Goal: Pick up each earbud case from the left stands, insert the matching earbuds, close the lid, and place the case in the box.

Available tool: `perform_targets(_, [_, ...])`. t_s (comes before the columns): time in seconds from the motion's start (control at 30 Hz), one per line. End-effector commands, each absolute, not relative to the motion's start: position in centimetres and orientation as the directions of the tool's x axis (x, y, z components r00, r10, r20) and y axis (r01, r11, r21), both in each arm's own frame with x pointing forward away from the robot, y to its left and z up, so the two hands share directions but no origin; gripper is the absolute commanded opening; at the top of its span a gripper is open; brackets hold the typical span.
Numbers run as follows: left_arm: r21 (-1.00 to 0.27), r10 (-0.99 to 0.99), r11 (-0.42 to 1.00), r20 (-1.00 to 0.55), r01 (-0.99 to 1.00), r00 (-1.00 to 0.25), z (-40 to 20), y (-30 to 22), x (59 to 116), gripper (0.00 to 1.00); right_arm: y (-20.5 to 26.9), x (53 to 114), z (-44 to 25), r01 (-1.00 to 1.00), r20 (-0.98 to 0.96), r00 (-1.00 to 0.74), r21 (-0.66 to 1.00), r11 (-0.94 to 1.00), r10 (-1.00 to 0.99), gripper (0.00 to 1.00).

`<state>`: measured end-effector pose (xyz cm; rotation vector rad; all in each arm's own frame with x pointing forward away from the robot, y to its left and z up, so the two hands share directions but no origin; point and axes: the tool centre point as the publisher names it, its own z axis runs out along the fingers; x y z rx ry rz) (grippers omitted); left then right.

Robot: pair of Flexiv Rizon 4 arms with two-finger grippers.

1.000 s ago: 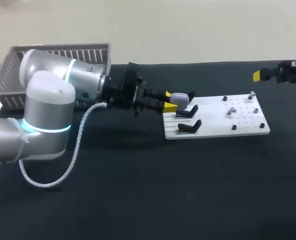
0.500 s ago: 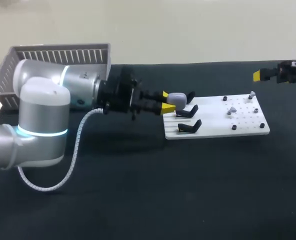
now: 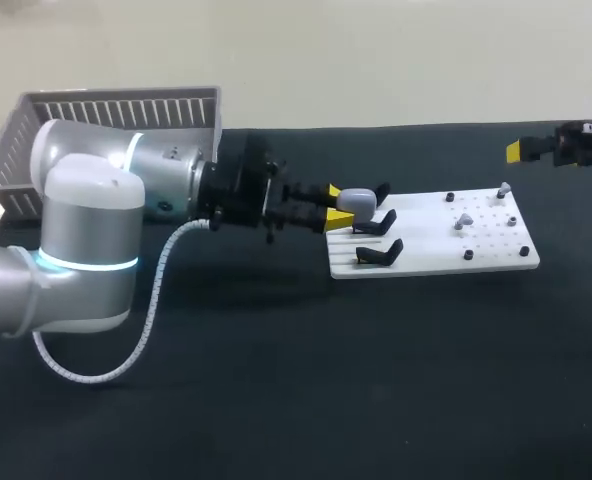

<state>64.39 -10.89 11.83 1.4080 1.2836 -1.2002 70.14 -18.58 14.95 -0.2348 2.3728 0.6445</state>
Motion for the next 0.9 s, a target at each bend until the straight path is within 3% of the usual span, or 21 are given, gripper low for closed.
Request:
perform_targets(0.03, [-0.008, 0.163, -0.097, -0.987, 0.995, 0.008, 11.7, -10.9, 64.4, 0.00, -18.6, 70.1, 15.0, -0.325, -0.642, -0.767, 0.387, 0.863, -0.001, 1.00])
perform_targets(0.47, [-0.008, 0.163, -0.097, -0.987, 0.995, 0.008, 11.7, -10.9, 64.4, 0.00, -18.6, 70.1, 15.0, -0.325, -0.642, -0.767, 0.387, 0.863, -0.001, 1.00])
perform_targets(0.9, [-0.008, 0.163, -0.097, -0.987, 0.995, 0.008, 11.7, -10.9, 64.4, 0.00, -14.3, 64.0, 17.3, -0.417, -0.667, -0.736, 0.309, 0.855, -0.117, 1.00])
